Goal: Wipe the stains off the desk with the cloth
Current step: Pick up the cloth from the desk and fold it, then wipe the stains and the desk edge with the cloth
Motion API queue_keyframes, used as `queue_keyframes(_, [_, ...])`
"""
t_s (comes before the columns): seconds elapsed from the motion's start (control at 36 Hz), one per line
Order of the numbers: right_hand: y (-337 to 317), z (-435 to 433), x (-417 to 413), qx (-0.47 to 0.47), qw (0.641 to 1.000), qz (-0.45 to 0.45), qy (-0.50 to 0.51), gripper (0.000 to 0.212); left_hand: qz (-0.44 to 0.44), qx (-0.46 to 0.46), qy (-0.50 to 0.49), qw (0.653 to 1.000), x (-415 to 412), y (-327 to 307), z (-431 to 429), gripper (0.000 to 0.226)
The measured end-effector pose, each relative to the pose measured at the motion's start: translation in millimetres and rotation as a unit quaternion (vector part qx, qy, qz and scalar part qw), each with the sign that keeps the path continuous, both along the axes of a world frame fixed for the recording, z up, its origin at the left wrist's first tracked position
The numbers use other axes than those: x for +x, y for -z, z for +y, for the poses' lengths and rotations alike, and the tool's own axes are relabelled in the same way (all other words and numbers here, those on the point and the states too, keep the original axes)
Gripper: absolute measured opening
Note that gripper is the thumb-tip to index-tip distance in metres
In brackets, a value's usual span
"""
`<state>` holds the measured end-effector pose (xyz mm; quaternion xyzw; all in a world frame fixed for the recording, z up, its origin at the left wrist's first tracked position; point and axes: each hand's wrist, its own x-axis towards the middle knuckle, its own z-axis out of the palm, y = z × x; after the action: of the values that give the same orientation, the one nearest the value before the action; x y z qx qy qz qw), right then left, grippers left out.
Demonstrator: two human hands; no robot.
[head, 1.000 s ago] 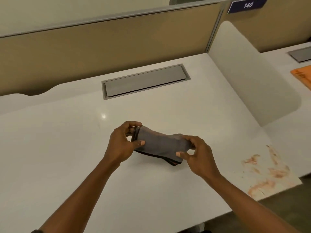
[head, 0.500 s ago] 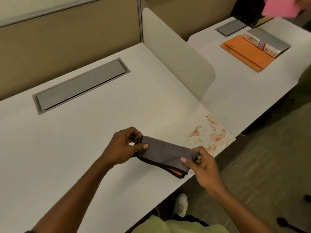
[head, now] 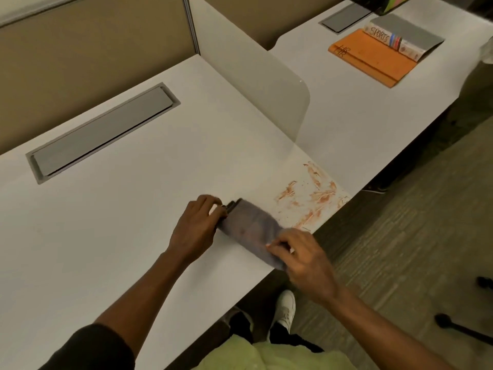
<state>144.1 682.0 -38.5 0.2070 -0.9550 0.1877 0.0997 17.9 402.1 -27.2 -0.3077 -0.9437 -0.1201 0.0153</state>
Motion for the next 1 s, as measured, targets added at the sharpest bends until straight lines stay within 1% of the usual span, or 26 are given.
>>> queue_keyframes(0.06, [12.6, -4.4, 14.8, 0.059, 0.996, -0.047, -0.056, 0.042, -0.013, -0.04, 0.012, 0.999, 15.2, 12.2, -6.9, 0.05])
queue_keyframes(0.08, [15.8, -6.1, 21.6, 0.074, 0.992, -0.07, -0.074, 0.045, -0.018, -0.043, 0.008, 0.999, 22.3, 16.5, -10.4, 0.056])
queue_keyframes(0.11, [17.3, -7.3, 27.4, 0.08, 0.989, -0.091, -0.084, 0.047, -0.018, -0.037, -0.001, 0.999, 28.9, 20.0, -14.4, 0.061])
queue_keyframes(0.17, [14.0, -10.3, 32.1, 0.058, 0.989, -0.113, -0.082, 0.046, -0.01, -0.017, -0.03, 0.999, 40.9, 24.2, -21.1, 0.067])
queue_keyframes(0.25, [2.4, -17.2, 24.3, -0.003, 0.994, -0.086, -0.061, 0.046, -0.025, 0.001, -0.13, 0.991, 61.8, 25.9, -23.2, 0.073])
queue_keyframes(0.31, [-4.0, -25.7, 11.1, -0.011, 0.996, -0.06, -0.068, 0.048, -0.049, 0.004, -0.191, 0.98, 75.8, 29.5, -19.2, 0.065])
queue_keyframes(0.36, [-4.6, -35.3, -6.7, 0.016, 0.993, -0.063, -0.095, 0.055, -0.078, 0.022, -0.234, 0.969, 86.9, 37.8, -14.8, 0.054])
queue_keyframes(0.39, [-2.8, -39.9, -16.2, 0.043, 0.991, -0.068, -0.111, 0.06, -0.102, 0.035, -0.257, 0.96, 91.2, 41.6, -12.3, 0.053])
queue_keyframes(0.47, [11.8, -51.7, -36.7, 0.133, 0.977, -0.092, -0.141, 0.071, -0.153, 0.064, -0.313, 0.935, 102.2, 51.8, -1.5, 0.062])
queue_keyframes(0.53, [25.4, -55.2, -40.3, 0.168, 0.969, -0.11, -0.143, 0.072, -0.169, 0.076, -0.339, 0.922, 110.3, 59.0, 6.1, 0.068])
queue_keyframes(0.58, [37.8, -56.2, -39.8, 0.167, 0.97, -0.121, -0.129, 0.071, -0.178, 0.076, -0.354, 0.915, 119.4, 65.7, 12.2, 0.07])
queue_keyframes(0.67, [47.9, -59.6, -40.2, 0.147, 0.976, -0.126, -0.102, 0.068, -0.184, 0.068, -0.358, 0.913, 131.7, 71.1, 21.4, 0.071])
queue_keyframes(0.75, [50.3, -61.0, -46.8, 0.141, 0.979, -0.12, -0.089, 0.065, -0.18, 0.066, -0.372, 0.908, 134.8, 69.9, 30.7, 0.071])
queue_keyframes(0.83, [47.2, -55.5, -65.4, 0.136, 0.982, -0.126, -0.043, 0.065, -0.181, 0.053, -0.382, 0.905, 134.7, 68.8, 37.7, 0.072])
queue_keyframes(0.92, [41.5, -49.8, -83.6, 0.127, 0.981, -0.148, -0.003, 0.066, -0.181, 0.048, -0.385, 0.904, 135.9, 71.6, 41.8, 0.076])
queue_keyframes(1.0, [40.9, -46.9, -77.7, 0.117, 0.982, -0.146, -0.007, 0.072, -0.171, 0.048, -0.382, 0.907, 137.6, 75.9, 42.6, 0.079])
